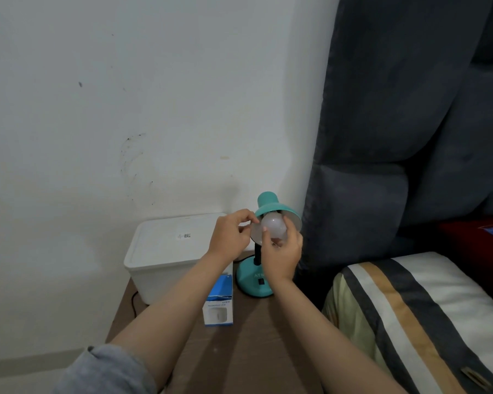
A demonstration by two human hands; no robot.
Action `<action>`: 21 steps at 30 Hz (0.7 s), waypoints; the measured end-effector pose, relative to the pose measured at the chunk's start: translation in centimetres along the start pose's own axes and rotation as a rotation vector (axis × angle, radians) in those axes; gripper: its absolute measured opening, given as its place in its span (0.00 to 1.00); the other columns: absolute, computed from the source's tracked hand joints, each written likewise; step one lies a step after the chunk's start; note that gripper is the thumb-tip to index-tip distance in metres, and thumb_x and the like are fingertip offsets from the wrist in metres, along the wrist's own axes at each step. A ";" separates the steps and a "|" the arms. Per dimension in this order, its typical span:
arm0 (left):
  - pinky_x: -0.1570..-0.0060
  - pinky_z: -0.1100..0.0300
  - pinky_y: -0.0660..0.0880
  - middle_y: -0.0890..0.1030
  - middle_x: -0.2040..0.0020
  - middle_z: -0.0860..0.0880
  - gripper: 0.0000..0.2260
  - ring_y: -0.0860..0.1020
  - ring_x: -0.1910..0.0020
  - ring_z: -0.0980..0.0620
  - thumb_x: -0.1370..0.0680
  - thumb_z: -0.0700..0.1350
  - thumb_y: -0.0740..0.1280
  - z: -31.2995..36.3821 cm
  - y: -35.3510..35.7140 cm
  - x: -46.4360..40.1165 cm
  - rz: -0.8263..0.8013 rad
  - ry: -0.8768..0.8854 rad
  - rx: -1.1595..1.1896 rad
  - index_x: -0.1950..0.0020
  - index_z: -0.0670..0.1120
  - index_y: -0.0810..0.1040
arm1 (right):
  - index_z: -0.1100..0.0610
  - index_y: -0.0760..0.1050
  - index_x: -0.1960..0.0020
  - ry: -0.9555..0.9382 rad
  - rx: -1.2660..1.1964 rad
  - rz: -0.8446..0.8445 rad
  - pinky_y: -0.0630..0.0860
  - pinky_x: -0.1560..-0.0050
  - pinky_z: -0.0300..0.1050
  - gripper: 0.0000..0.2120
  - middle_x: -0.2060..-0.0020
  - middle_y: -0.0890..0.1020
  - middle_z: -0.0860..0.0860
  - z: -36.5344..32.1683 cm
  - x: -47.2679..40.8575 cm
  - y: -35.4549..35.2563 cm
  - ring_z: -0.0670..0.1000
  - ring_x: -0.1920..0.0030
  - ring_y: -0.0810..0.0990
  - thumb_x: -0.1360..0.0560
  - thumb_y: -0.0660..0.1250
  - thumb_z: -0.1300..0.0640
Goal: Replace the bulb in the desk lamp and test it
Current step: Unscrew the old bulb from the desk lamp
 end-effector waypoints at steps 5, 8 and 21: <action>0.57 0.74 0.74 0.81 0.58 0.52 0.13 0.80 0.55 0.54 0.28 0.29 0.64 0.1 0.1 0.0 -0.005 0.007 -0.001 0.58 0.46 0.80 | 0.56 0.77 0.42 -0.144 0.066 -0.055 0.72 0.37 0.40 0.21 0.36 0.68 0.54 0.2 0.0 -0.2 0.44 0.37 0.67 0.32 0.66 0.72; 0.56 0.74 0.74 0.81 0.58 0.52 0.13 0.80 0.55 0.53 0.28 0.29 0.64 0.1 0.0 0.0 0.003 0.007 0.006 0.58 0.46 0.81 | 0.52 0.75 0.39 -0.099 0.010 -0.005 0.69 0.40 0.31 0.23 0.35 0.66 0.54 0.5 0.1 -0.1 0.45 0.37 0.68 0.31 0.72 0.65; 0.56 0.74 0.74 0.81 0.58 0.51 0.12 0.78 0.53 0.56 0.28 0.29 0.63 0.3 -0.2 0.0 0.007 0.005 0.000 0.58 0.44 0.81 | 0.55 0.80 0.45 -0.009 -0.049 -0.027 0.73 0.36 0.50 0.17 0.40 0.72 0.51 0.1 -0.4 0.0 0.47 0.38 0.70 0.31 0.71 0.68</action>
Point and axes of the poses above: each hand's wrist, its own x-axis away from the middle knuckle, its own y-axis out of the palm, z = x × y, the point moved 2 cm from there along -x, towards the middle knuckle
